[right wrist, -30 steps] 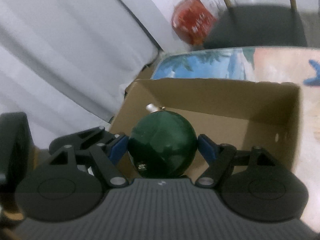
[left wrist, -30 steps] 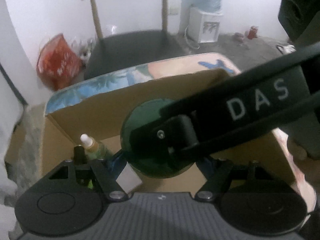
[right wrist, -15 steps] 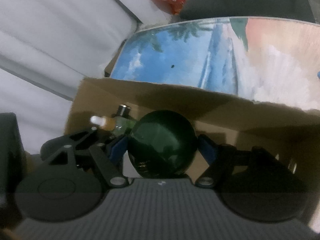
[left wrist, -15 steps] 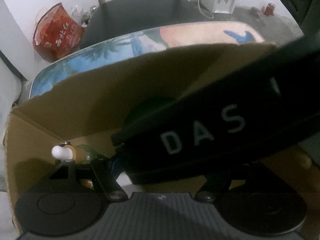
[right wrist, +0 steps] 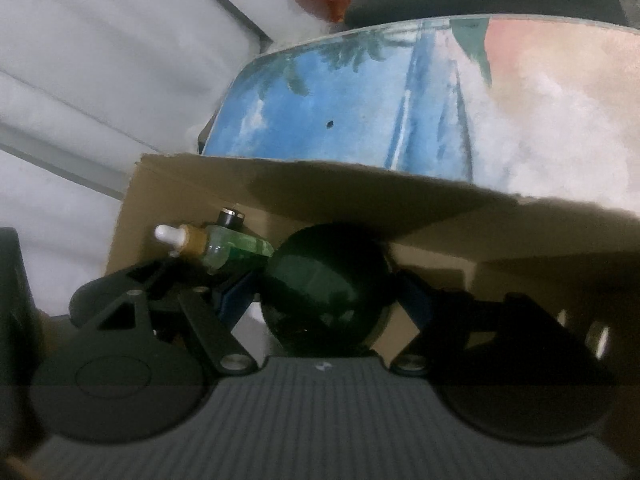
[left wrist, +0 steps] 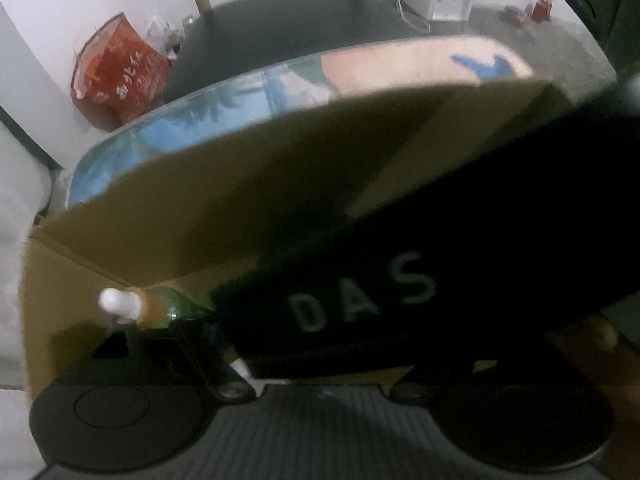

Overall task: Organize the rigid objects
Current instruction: 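Carry the green jar into the box and open the right gripper, then move the right gripper back and grasp the gold-lidded jar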

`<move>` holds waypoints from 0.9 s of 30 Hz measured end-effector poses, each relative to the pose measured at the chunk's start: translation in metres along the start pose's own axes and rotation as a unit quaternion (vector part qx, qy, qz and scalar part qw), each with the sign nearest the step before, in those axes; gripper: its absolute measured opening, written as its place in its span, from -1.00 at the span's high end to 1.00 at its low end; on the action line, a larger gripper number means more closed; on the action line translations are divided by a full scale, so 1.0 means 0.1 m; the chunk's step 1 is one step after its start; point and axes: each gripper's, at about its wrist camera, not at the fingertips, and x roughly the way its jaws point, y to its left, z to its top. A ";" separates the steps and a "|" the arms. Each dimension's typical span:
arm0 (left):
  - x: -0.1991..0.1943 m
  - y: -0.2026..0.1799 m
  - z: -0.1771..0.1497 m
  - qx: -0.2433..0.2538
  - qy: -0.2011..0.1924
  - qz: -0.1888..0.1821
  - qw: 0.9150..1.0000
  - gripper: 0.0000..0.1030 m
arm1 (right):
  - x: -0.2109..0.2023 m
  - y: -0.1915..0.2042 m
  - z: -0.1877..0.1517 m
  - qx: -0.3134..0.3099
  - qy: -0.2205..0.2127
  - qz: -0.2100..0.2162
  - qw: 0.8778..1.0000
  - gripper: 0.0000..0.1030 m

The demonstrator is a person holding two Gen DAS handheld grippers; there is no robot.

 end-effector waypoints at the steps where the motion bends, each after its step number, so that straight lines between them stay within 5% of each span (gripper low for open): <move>1: -0.08 -0.01 -0.01 0.001 -0.005 0.002 1.000 -0.70 | -0.05 0.03 -0.01 -0.004 -0.006 -0.002 1.000 -0.54; 11: -1.06 0.12 -0.35 -0.037 -0.091 -0.035 0.995 -0.70 | -0.97 0.20 -0.33 -0.004 -0.106 0.038 0.994 -0.56; 20: -1.90 -0.11 -1.45 -0.026 -0.191 -0.030 0.981 -0.70 | -2.01 0.22 -1.58 -0.029 -0.217 0.100 0.971 -0.64; 27: -1.75 -0.35 -2.27 -0.062 -0.215 -0.027 0.974 -0.71 | -1.92 0.21 -2.48 -0.055 -0.222 0.108 0.967 -0.65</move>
